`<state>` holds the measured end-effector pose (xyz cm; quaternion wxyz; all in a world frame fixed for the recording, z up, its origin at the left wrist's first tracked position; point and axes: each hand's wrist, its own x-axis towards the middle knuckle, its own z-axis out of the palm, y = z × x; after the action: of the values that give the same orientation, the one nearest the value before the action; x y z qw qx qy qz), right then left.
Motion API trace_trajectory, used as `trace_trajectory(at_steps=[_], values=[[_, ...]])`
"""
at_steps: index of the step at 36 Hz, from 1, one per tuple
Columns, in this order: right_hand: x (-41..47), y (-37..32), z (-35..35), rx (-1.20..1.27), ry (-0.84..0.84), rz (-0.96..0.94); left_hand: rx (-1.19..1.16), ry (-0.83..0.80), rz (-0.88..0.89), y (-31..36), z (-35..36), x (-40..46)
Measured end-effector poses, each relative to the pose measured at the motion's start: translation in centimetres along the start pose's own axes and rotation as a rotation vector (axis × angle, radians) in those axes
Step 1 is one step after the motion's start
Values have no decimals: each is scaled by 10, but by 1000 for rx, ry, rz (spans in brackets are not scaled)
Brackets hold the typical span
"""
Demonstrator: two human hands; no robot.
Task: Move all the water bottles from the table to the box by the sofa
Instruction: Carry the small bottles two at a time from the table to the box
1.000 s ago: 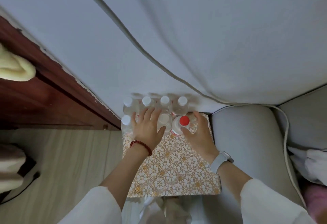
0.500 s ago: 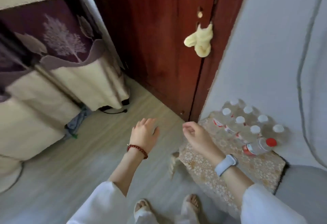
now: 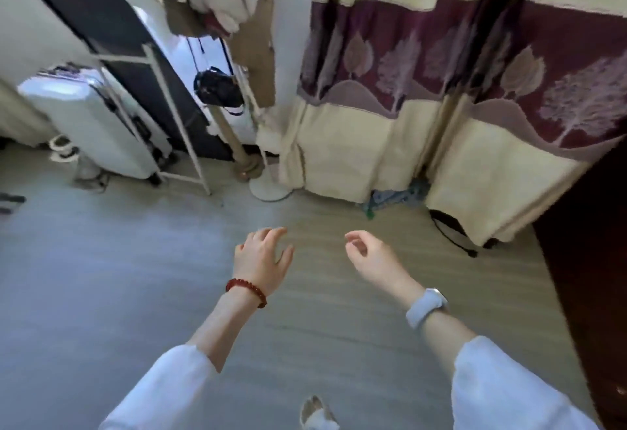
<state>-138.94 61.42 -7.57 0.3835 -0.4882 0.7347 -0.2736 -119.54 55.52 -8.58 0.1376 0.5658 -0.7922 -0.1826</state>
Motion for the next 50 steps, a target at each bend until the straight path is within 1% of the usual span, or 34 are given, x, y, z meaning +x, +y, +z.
trace_trajectory(at_steps=[5, 11, 18, 23, 28, 32, 39, 46, 50], values=[[62, -90, 87, -163, -220, -159, -47, 109, -246, -115, -64, 11], [150, -186, 176, -313, -382, -326, -45, 234, -453, -223, -113, 36], [263, -300, 281, -351, -500, -487, -31, 351, -627, -339, -177, 105], [334, -394, 344, -381, -590, -584, -47, 452, -744, -413, -241, 163], [380, -478, 418, -415, -665, -679, -42, 534, -829, -487, -292, 192], [414, -540, 491, -438, -727, -737, -56, 594, -926, -563, -326, 204], [469, -667, 639, -439, -781, -837, -115, 715, -1019, -729, -403, 230], [511, -822, 769, -415, -792, -869, -135, 806, -991, -887, -515, 271], [536, -887, 831, -408, -798, -882, -133, 801, -984, -962, -563, 295]])
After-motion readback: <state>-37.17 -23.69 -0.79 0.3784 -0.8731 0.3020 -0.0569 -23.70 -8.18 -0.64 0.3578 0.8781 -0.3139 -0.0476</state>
